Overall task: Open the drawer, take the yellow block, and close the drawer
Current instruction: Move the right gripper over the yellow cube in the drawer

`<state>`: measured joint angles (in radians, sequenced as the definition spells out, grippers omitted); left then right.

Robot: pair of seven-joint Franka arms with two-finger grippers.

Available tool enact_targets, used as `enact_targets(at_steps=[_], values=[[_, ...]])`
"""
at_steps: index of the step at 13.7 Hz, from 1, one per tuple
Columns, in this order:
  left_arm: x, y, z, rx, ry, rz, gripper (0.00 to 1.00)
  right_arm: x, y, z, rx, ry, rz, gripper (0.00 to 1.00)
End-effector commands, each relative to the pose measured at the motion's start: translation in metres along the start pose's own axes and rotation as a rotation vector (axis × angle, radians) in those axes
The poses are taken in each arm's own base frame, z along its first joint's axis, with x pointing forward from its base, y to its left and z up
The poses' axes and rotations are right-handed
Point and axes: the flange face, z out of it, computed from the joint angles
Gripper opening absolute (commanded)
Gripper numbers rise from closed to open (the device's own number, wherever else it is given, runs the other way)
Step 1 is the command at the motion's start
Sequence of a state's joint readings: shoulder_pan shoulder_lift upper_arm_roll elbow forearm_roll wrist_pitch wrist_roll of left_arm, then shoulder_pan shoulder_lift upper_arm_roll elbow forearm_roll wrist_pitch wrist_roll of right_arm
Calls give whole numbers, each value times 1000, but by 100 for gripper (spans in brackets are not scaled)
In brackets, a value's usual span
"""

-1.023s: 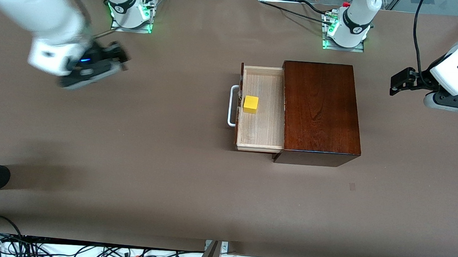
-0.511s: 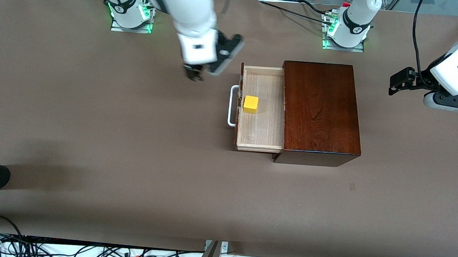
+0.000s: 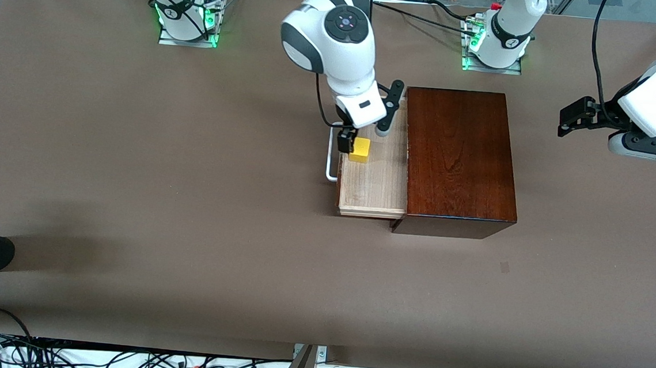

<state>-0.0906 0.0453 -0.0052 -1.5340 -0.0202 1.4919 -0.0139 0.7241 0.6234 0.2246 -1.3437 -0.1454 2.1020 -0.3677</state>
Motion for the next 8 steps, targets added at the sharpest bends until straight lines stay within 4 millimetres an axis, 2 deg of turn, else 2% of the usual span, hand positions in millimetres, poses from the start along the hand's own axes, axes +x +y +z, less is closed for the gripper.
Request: enact_targets(at_steps=[1,8], values=[[-4,0,-3,-18,11,16,100,12,-4,13,-48,6,-77,100],[-4,-1,-3,-20,11,15,100,14,-19,43,-62,-45,-124,100]])
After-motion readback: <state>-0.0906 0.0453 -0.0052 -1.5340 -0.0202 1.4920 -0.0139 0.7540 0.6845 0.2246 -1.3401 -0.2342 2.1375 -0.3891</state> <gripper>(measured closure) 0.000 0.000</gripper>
